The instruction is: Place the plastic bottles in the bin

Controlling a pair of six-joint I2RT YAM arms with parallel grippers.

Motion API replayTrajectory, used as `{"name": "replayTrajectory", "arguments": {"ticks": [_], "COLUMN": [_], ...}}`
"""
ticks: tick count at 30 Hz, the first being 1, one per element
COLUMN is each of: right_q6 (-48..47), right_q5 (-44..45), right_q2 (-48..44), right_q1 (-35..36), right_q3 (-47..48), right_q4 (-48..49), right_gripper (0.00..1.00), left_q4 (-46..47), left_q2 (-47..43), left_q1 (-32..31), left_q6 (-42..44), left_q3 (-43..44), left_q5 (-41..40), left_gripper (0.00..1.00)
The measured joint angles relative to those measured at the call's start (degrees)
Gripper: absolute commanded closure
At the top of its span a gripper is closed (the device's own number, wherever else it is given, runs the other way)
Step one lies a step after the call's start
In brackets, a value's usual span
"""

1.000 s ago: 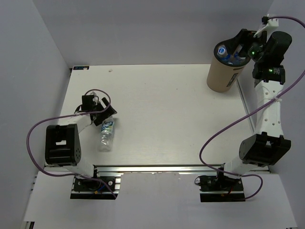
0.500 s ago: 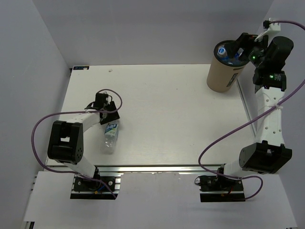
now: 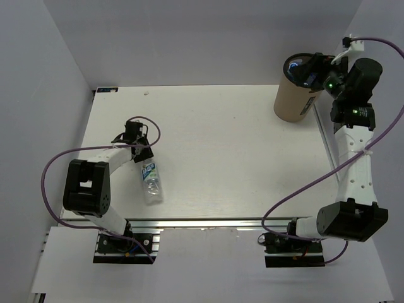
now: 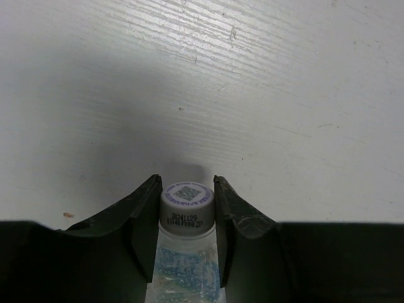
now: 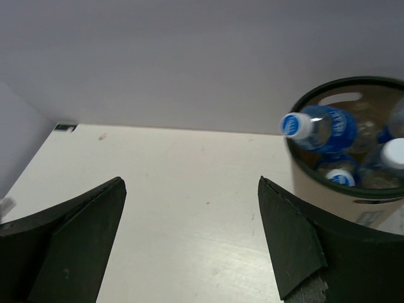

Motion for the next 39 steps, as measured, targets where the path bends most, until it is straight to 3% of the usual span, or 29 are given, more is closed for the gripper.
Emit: {"name": "replayTrajectory", "arguments": {"ticks": [3,7,11,15,22,30,39], "right_q6": [-0.4,-2.4,-2.6,0.4,6.2,11.8,16.0], "right_q5": [-0.2,1.0,-1.4,-5.4,-8.3,-3.0,8.3], "right_q2": [-1.2,-3.3,-12.0,-17.4,-12.9,-9.7,-5.4], "right_q1": [4.0,14.8,23.6,28.6,43.0,54.6,58.3], "right_q3": [-1.5,-4.3,-20.9,-35.7,-43.7,-49.7,-51.1], "right_q4": [-1.1,-4.7,-1.2,6.6,21.1,40.8,52.5], "right_gripper": [0.11,0.11,0.11,0.11,0.11,0.11,0.11], "left_q4": [-1.2,-1.2,3.0,10.9,23.2,24.4,23.3], "left_q2": [-0.7,-2.9,-9.1,-18.1,-32.8,-33.0,-30.1], "left_q1": [0.0,0.0,-0.5,-3.3,-12.1,-17.2,-23.9], "left_q6": [-1.2,-3.4,-4.8,-5.0,-4.9,-5.0,-4.5], "left_q3": [0.6,2.3,2.1,1.0,-5.6,-6.4,-6.4], "left_q5": [0.0,1.7,9.8,20.6,31.0,29.7,24.0], "left_gripper": [1.00,1.00,1.00,1.00,1.00,1.00,1.00]}}
